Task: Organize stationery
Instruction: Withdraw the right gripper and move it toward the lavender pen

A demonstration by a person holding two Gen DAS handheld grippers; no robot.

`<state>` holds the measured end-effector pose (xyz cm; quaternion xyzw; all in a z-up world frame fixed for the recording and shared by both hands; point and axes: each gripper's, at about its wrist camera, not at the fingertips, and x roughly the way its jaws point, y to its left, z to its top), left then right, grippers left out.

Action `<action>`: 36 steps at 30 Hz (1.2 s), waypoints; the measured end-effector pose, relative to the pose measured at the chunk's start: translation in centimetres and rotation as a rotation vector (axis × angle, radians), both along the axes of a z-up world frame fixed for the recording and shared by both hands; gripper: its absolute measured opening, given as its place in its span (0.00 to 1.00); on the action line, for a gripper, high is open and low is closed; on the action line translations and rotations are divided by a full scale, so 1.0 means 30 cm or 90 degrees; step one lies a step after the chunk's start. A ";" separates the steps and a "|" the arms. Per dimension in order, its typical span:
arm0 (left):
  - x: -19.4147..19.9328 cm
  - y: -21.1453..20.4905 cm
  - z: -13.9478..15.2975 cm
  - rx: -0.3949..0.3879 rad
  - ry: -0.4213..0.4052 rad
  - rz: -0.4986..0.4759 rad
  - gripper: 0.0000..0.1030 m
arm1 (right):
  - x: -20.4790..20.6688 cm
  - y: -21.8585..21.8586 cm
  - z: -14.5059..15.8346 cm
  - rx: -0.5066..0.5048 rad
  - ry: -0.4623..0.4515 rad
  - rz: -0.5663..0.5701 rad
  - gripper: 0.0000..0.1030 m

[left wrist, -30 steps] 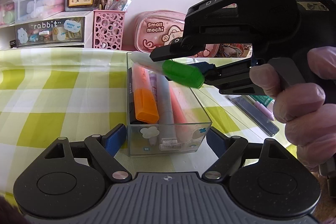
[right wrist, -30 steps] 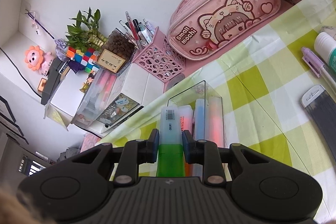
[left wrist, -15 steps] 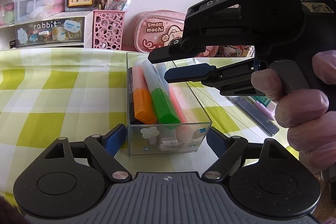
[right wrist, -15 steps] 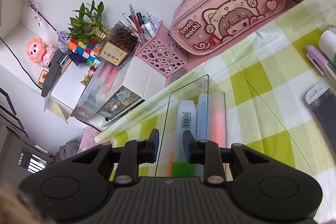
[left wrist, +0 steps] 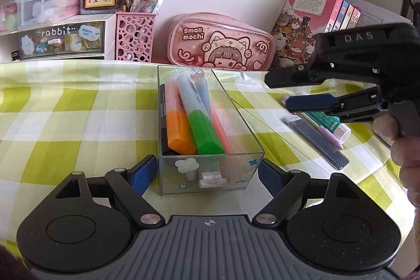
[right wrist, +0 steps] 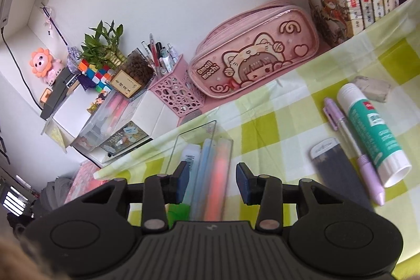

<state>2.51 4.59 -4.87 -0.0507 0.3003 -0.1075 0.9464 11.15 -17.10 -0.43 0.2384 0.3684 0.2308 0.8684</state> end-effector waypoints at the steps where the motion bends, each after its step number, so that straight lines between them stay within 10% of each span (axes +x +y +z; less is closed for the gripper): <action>1: 0.000 0.002 0.000 0.000 0.000 0.000 0.79 | -0.002 -0.015 -0.005 -0.016 -0.003 -0.005 0.70; 36: 0.001 0.001 0.000 0.000 0.000 -0.001 0.79 | 0.022 -0.224 -0.109 -0.130 -0.048 -0.095 0.55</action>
